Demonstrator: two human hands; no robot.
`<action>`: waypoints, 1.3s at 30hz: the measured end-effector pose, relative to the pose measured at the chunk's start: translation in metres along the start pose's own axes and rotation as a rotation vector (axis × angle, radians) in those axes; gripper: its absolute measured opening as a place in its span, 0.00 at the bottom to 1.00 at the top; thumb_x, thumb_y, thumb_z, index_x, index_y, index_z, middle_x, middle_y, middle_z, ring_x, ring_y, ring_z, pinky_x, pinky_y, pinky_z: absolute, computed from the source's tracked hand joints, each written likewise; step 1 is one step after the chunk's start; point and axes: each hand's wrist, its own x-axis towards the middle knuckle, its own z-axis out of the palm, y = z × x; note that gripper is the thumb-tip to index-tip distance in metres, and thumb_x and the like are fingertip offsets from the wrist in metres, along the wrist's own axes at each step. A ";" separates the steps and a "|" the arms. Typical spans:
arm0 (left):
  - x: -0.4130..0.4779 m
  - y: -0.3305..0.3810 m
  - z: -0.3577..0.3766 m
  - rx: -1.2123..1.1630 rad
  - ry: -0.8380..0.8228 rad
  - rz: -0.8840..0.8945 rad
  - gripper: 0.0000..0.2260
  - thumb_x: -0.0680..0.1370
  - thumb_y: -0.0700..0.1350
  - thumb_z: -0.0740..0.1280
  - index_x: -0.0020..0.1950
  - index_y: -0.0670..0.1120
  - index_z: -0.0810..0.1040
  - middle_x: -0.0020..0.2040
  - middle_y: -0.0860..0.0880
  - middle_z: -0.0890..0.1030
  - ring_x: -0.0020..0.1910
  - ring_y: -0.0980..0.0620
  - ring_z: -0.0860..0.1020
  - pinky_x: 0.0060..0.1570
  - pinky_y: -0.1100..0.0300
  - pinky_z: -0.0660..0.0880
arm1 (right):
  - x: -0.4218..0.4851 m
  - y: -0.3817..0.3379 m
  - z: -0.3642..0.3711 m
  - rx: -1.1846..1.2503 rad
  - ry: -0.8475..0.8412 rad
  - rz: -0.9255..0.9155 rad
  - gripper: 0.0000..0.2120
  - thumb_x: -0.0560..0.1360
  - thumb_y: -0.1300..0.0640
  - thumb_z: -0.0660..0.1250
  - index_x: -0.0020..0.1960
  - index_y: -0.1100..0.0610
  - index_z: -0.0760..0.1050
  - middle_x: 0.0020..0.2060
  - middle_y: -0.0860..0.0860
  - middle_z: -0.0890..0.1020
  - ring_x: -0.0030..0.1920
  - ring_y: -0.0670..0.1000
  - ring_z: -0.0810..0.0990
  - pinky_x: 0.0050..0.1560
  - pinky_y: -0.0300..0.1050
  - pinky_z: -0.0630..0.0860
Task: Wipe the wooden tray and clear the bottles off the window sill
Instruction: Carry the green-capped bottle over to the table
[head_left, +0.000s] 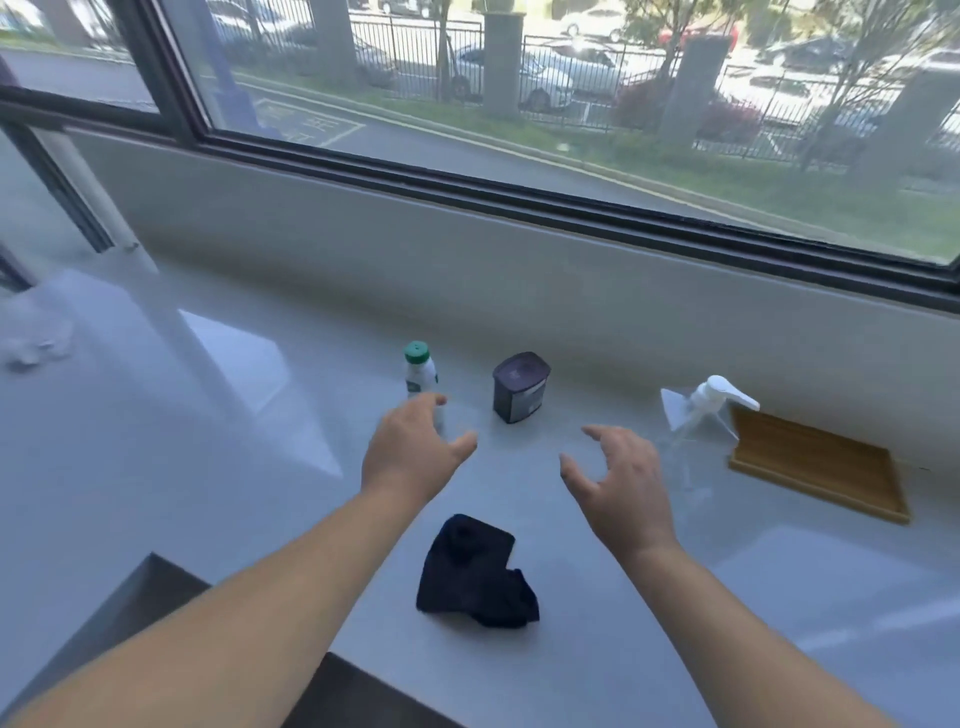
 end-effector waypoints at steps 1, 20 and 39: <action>0.007 -0.013 -0.016 0.014 0.024 -0.011 0.30 0.73 0.64 0.72 0.72 0.53 0.74 0.65 0.51 0.79 0.65 0.46 0.75 0.53 0.51 0.75 | 0.002 -0.016 0.011 0.005 -0.017 -0.013 0.23 0.77 0.46 0.72 0.68 0.55 0.78 0.62 0.51 0.81 0.67 0.55 0.72 0.67 0.51 0.71; 0.150 -0.092 0.000 0.020 -0.169 -0.200 0.40 0.70 0.66 0.76 0.78 0.57 0.66 0.78 0.54 0.72 0.71 0.49 0.75 0.56 0.53 0.74 | 0.126 -0.062 0.203 0.399 -0.415 0.483 0.26 0.80 0.43 0.64 0.76 0.49 0.69 0.70 0.52 0.76 0.58 0.50 0.78 0.51 0.48 0.75; 0.180 -0.102 0.023 -0.160 -0.100 -0.240 0.18 0.70 0.59 0.75 0.56 0.63 0.73 0.52 0.66 0.80 0.46 0.63 0.77 0.40 0.58 0.74 | 0.159 -0.091 0.267 0.856 -0.576 0.895 0.08 0.79 0.49 0.60 0.53 0.47 0.77 0.54 0.49 0.80 0.52 0.56 0.83 0.47 0.51 0.82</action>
